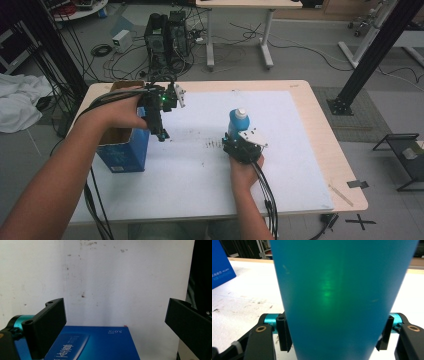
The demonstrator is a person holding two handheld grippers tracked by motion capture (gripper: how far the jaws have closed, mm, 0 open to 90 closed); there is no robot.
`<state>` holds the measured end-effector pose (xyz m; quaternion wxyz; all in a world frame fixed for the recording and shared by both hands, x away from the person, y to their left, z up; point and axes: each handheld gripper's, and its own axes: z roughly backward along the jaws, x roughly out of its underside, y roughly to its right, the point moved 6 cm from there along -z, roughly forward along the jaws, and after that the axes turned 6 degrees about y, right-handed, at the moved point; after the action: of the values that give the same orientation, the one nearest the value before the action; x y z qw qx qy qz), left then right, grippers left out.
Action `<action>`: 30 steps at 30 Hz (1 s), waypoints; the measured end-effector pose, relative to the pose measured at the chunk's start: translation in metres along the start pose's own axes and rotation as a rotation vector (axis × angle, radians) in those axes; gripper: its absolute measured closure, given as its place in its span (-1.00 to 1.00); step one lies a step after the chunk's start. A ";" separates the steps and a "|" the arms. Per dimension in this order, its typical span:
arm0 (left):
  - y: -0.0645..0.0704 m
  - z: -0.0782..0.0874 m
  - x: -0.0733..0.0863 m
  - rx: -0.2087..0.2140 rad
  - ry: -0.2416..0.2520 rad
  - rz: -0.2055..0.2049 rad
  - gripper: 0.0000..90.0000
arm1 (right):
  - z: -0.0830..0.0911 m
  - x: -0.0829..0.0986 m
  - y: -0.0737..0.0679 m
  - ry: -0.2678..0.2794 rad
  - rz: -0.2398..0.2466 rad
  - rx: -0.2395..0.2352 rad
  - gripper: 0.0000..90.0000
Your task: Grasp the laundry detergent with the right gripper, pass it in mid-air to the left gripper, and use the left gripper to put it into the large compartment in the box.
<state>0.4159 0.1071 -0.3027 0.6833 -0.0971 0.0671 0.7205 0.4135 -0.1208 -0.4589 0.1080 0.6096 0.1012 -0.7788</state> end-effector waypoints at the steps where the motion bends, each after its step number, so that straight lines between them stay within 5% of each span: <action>1: 0.000 0.000 0.000 0.003 0.000 -0.001 -0.93 | 0.000 0.000 0.000 0.002 0.007 0.002 -0.26; 15: -0.001 -0.003 0.002 0.008 -0.003 0.003 -0.93 | 0.000 0.000 0.000 0.013 0.018 0.028 -0.04; 21: -0.001 -0.002 0.000 0.005 0.006 0.001 -0.93 | 0.004 -0.003 -0.001 0.019 0.022 -0.027 -0.01; 30: 0.000 -0.001 -0.002 0.003 0.010 -0.003 -0.93 | 0.020 -0.024 0.003 0.028 0.071 -0.183 -0.01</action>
<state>0.4160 0.1053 -0.3035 0.6844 -0.0997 0.0712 0.7188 0.4017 -0.1287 -0.4314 0.1894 0.6110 0.1517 -0.7535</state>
